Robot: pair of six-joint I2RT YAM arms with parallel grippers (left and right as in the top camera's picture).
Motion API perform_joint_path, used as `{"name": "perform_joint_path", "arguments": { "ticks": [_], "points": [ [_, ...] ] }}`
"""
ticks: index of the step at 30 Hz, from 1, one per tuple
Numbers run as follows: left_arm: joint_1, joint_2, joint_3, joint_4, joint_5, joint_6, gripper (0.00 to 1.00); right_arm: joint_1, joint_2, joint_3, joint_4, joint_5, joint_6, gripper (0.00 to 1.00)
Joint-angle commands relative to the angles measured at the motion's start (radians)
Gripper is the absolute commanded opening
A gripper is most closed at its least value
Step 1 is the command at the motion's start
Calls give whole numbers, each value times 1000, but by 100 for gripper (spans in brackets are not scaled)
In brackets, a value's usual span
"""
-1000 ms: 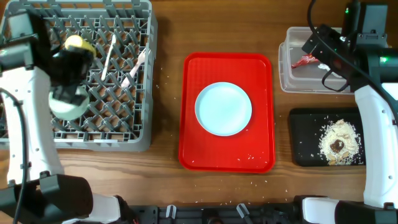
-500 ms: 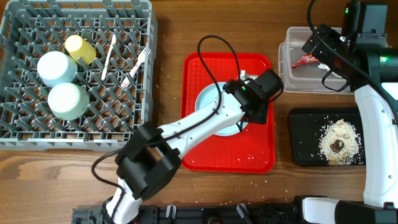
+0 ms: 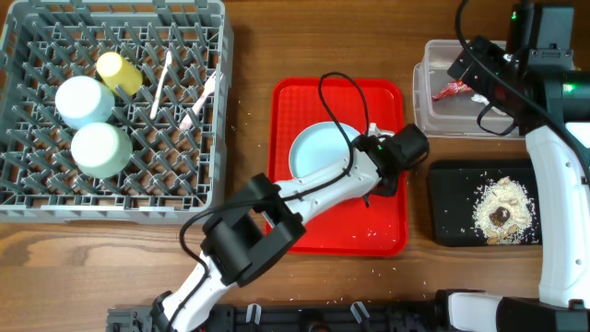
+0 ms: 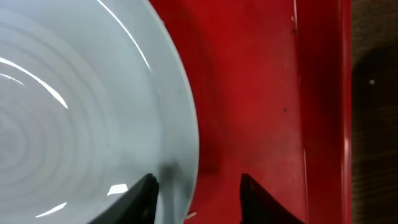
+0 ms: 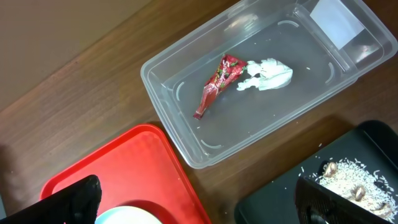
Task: Sort waste into correct bins and load items into the dishwasher rack
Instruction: 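Grasp the white plate edge on the red tray with the left gripper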
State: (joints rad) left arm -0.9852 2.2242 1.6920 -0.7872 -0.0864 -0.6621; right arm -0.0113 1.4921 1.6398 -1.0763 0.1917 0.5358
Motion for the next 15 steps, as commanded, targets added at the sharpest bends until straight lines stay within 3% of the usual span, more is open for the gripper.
{"name": "perform_joint_path", "arguments": {
  "ticks": [1, 4, 7, 12, 15],
  "points": [
    [-1, 62, -13, 6, -29, 1, 34, 0, 9, 2, 3, 14, -12, 100],
    [0, 65, -13, 7, -32, 1, 4, 0, 9, 2, 2, 14, -12, 100],
    [13, 31, 5, -31, -32, 4, 4, 0, 9, 2, 3, 14, -12, 100],
    [182, -240, 29, -121, -29, 5, 4, 0, 9, 2, 2, 14, -13, 100],
    [393, -415, 29, -108, 241, 196, 4, 0, 9, 2, 3, 14, -12, 100]
  ]
}}
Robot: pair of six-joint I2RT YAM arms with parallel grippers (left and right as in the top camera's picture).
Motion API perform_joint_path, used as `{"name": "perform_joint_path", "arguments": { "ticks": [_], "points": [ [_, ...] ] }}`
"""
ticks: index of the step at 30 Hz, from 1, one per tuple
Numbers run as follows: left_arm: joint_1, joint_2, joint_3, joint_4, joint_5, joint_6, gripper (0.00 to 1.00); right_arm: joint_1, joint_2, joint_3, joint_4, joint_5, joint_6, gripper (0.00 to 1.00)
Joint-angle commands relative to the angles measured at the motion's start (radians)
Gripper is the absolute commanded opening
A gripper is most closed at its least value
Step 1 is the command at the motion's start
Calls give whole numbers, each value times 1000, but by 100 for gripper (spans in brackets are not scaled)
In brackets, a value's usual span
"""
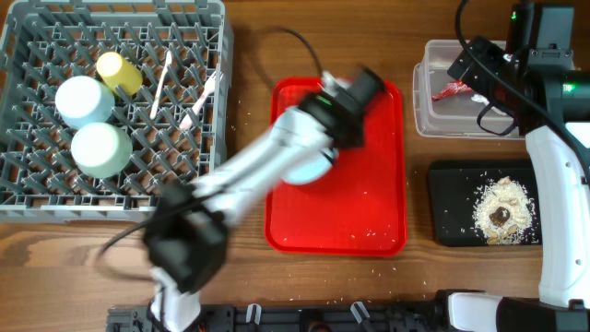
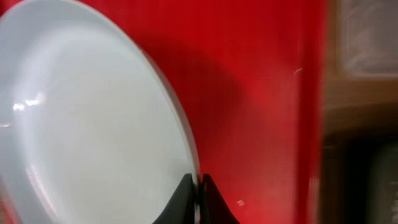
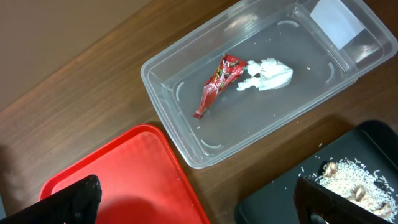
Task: Sort waste into correct bins and load items into the dishwasher rack
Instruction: 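Grasp the white plate edge on the red tray with the left gripper, then lift the plate with left gripper and carry it over the dish rack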
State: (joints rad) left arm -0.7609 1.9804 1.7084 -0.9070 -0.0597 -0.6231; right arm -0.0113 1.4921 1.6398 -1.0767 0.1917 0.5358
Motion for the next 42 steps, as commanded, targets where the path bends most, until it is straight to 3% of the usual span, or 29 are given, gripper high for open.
{"name": "perform_joint_path", "arguments": {
  "ticks": [1, 3, 5, 11, 15, 18, 25, 28, 29, 33, 38, 39, 40, 42],
  "points": [
    [251, -219, 13, 21, 353, 238, 4, 0, 9, 2, 3, 14, -12, 100],
    [412, -291, 13, 23, 591, 371, 4, 0, 10, 2, 3, 14, -13, 100],
    [554, -325, 13, 23, 710, 499, 4, 0, 9, 2, 3, 14, -12, 100],
    [847, -297, 13, 29, 750, 777, 4, 0, 10, 2, 3, 14, -13, 100],
    [927, -236, 12, 24, 933, 882, 4, 0, 10, 2, 3, 14, -12, 100],
    [952, -156, 12, 46, 1026, 882, 4, 0, 9, 2, 3, 14, -12, 100],
    [1043, -73, 12, 79, 1068, 876, 4, 0, 9, 2, 3, 14, -13, 100],
    [1048, -55, 12, 81, 1081, 817, 14, 0, 10, 2, 3, 14, -13, 100],
    [1048, -56, 13, 82, 1101, 813, 4, 0, 10, 2, 3, 14, -13, 100],
    [1048, -61, 13, 101, 1246, 818, 4, 0, 10, 2, 3, 14, -13, 100],
    [1047, -95, 13, 111, 1260, 817, 4, 0, 9, 2, 3, 14, -13, 100],
    [1043, -106, 13, 95, 1251, 817, 20, 0, 10, 2, 3, 14, -12, 100],
    [1032, -114, 13, 71, 1197, 817, 29, 0, 9, 2, 3, 14, -13, 100],
    [969, -118, 13, 33, 859, 817, 47, 0, 9, 2, 3, 14, -12, 100]
  ]
}}
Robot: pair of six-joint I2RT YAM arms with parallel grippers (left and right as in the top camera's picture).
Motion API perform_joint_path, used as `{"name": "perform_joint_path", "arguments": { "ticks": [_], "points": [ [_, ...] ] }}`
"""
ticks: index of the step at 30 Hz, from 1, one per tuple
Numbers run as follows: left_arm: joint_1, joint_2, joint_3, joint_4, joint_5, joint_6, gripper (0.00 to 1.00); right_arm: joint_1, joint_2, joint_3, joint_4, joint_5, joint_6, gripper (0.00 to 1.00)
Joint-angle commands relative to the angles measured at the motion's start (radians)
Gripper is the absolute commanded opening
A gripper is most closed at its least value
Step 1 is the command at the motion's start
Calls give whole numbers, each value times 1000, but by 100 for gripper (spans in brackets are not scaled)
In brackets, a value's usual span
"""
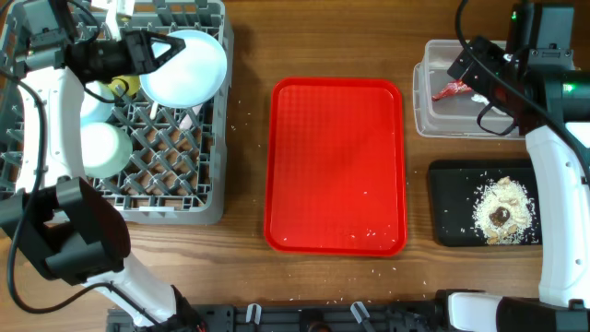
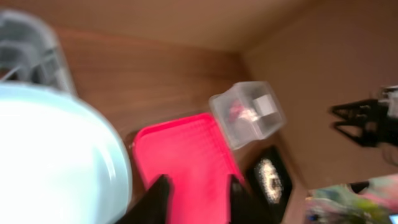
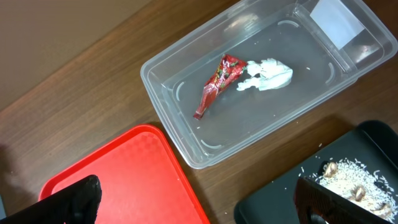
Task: Sort waste into correct bins and load items into the dishwasher rack
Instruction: 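Lift the plate with left gripper and carry it over the dish rack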
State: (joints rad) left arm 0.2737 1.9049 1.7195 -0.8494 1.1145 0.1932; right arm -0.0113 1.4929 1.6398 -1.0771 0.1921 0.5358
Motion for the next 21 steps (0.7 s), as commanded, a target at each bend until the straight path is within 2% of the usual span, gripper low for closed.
{"name": "perform_joint_path", "arguments": {
  "ticks": [1, 2, 4, 5, 6, 9, 10, 12, 17, 19, 21],
  "points": [
    [-116, -39, 2, -45, -495, 1, 50, 0, 9, 2, 3, 14, -12, 100],
    [-216, -39, 2, -45, -711, 2, 58, 0, 8, 2, 3, 14, -13, 100],
    [-333, -35, 2, -18, -927, 1, 78, 0, 8, 2, 3, 14, -13, 100],
    [-403, -24, 2, 3, -1074, 0, 93, 0, 9, 2, 3, 14, -13, 100],
    [-459, -8, 2, 23, -1207, -4, 92, 0, 8, 2, 3, 14, -12, 100],
    [-511, 32, 1, 72, -1419, -114, 73, 0, 8, 2, 3, 14, -12, 100],
    [-508, 47, 1, 84, -1434, -141, 72, 0, 8, 2, 3, 14, -12, 100],
    [-502, 76, 1, 83, -1418, -146, 60, 0, 8, 2, 3, 14, -13, 100],
    [-502, 138, 1, 82, -1313, -146, 57, 0, 8, 2, 3, 14, -13, 100],
    [-502, 150, 1, 83, -1312, -146, 56, 0, 9, 2, 3, 14, -13, 100],
    [-502, 154, 1, 83, -1308, -146, 47, 0, 9, 2, 3, 14, -12, 100]
  ]
}}
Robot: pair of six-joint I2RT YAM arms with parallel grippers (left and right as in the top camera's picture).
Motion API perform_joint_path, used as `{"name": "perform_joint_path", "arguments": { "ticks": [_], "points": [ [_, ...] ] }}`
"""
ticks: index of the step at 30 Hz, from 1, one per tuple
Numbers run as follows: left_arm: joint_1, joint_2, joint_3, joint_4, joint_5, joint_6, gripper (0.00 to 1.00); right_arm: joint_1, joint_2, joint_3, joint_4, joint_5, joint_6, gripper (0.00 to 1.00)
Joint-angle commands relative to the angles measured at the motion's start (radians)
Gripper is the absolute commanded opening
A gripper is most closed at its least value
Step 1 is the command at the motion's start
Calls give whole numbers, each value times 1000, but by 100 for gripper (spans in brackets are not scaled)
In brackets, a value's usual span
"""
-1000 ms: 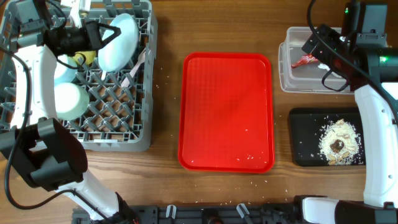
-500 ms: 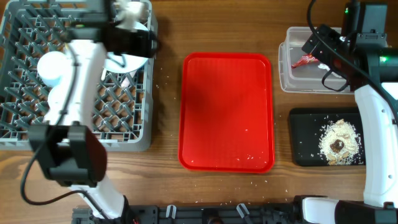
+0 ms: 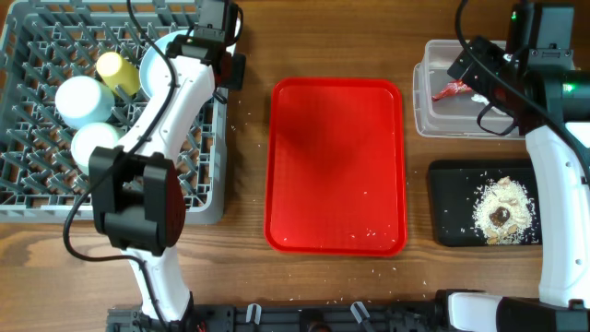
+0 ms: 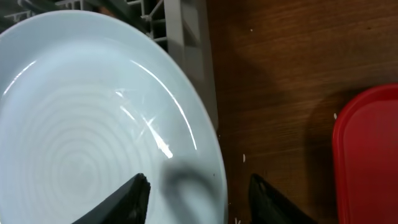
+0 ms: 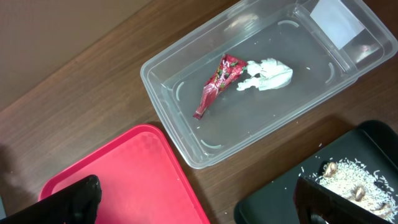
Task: Sort waste into correct bins and load items into the dishwasher rack
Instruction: 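Lift the plate with left gripper and carry it over the dish rack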
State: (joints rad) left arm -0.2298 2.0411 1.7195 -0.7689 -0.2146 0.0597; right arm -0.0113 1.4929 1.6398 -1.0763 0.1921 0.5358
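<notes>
The pale blue plate (image 4: 93,124) lies at the top right corner of the grey dish rack (image 3: 37,198), its rim reaching over the rack's right wall. My left gripper (image 4: 202,205) is open, one finger over the plate and the other over the wood, with the rim between them. In the overhead view only a sliver of the plate (image 3: 155,53) shows beside the arm. My right gripper (image 5: 199,208) hangs wide open and empty over the gap between the red tray and the clear bin (image 5: 249,87).
Yellow (image 3: 115,69), pale blue (image 3: 81,100) and pale green (image 3: 97,148) cups stand in the rack. The red tray (image 3: 336,166) holds only crumbs. The clear bin holds a red wrapper (image 5: 217,84) and a white wad (image 5: 267,73). A black tray (image 3: 452,226) holds rice.
The plate was tilted up at my left gripper over the rack's top edge. Now it sits low in the rack's top right corner and the jaws stand open around its rim. The right arm is unchanged.
My left gripper was open around the plate's rim on the red tray. Then it was shut on the rim with the plate lifted. Later the plate was over the rack, the tray bare. Now the plate rests in the rack's corner, let go.
</notes>
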Motion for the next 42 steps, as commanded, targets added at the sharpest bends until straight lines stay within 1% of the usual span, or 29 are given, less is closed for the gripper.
{"name": "perform_joint_path", "arguments": {
  "ticks": [1, 2, 3, 4, 5, 6, 7, 8, 9, 11, 13, 14, 15, 16, 17, 20, 21, 24, 27, 29, 31, 33, 38, 39, 40, 41, 42],
  "points": [
    [2, 18, 1, 2, 32, -13, 44, 0, 8, 2, 2, 14, -12, 100],
    [2, 18, 1, 3, 39, -13, 39, 0, 9, 2, 2, 14, -12, 100],
    [2, 18, 1, 3, 40, -16, 31, 0, 9, 2, 3, 14, -12, 100],
    [2, 18, 1, 3, 43, -16, 26, 0, 8, 2, 3, 14, -12, 100],
    [2, 18, 1, 3, 43, -16, 19, 0, 9, 2, 2, 14, -12, 100],
    [2, 18, 1, 3, 43, -18, 8, 0, 8, 2, 3, 14, -12, 100],
    [2, 18, 1, 4, 43, -28, 4, 0, 8, 2, 2, 14, -13, 100],
    [0, 13, 2, 7, 48, -63, 4, 0, 9, 2, 2, 14, -13, 100],
    [0, -4, 2, 7, 86, -73, 4, 0, 9, 2, 2, 14, -13, 100],
    [1, -60, 2, 11, 204, -72, 4, 0, 9, 2, 3, 14, -13, 100],
    [19, -188, 3, 32, 444, -73, 4, 0, 9, 2, 3, 14, -12, 100],
    [33, -242, 3, 36, 515, -76, 4, 0, 8, 2, 2, 14, -12, 100],
    [54, -304, 3, 40, 549, -104, 4, 0, 9, 2, 3, 14, -12, 100],
    [73, -341, 3, 43, 586, -124, 4, 0, 9, 2, 2, 14, -13, 100],
    [96, -362, 3, 45, 656, -125, 4, 0, 9, 2, 3, 14, -13, 100],
    [198, -350, 2, 48, 931, -125, 4, 0, 8, 2, 2, 14, -13, 100],
    [237, -336, 2, 49, 997, -125, 4, 0, 8, 2, 3, 14, -13, 100],
    [335, -285, 2, 76, 1177, -126, 4, 0, 8, 2, 3, 14, -13, 100],
    [417, -217, 2, 122, 1275, -180, 4, 0, 8, 2, 3, 14, -12, 100],
    [462, -151, 2, 153, 1408, -181, 4, 0, 9, 2, 2, 14, -13, 100],
    [497, -105, 2, 157, 1408, -181, 4, 0, 8, 2, 3, 14, -13, 100],
    [520, -79, 2, 160, 1408, -207, 4, 0, 9, 2, 2, 14, -12, 100],
    [551, -53, 2, 161, 1400, -210, 4, 0, 9, 2, 3, 14, -13, 100],
    [555, -53, 2, 159, 1400, -211, 18, 0, 9, 2, 3, 14, -13, 100],
    [555, -53, 2, 159, 1399, -221, 75, 0, 8, 2, 3, 14, -12, 100],
    [555, -53, 2, 160, 1399, -229, 93, 0, 8, 2, 3, 14, -12, 100],
    [556, -53, 2, 160, 1400, -233, 100, 0, 9, 2, 2, 14, -12, 100]
  ]
}}
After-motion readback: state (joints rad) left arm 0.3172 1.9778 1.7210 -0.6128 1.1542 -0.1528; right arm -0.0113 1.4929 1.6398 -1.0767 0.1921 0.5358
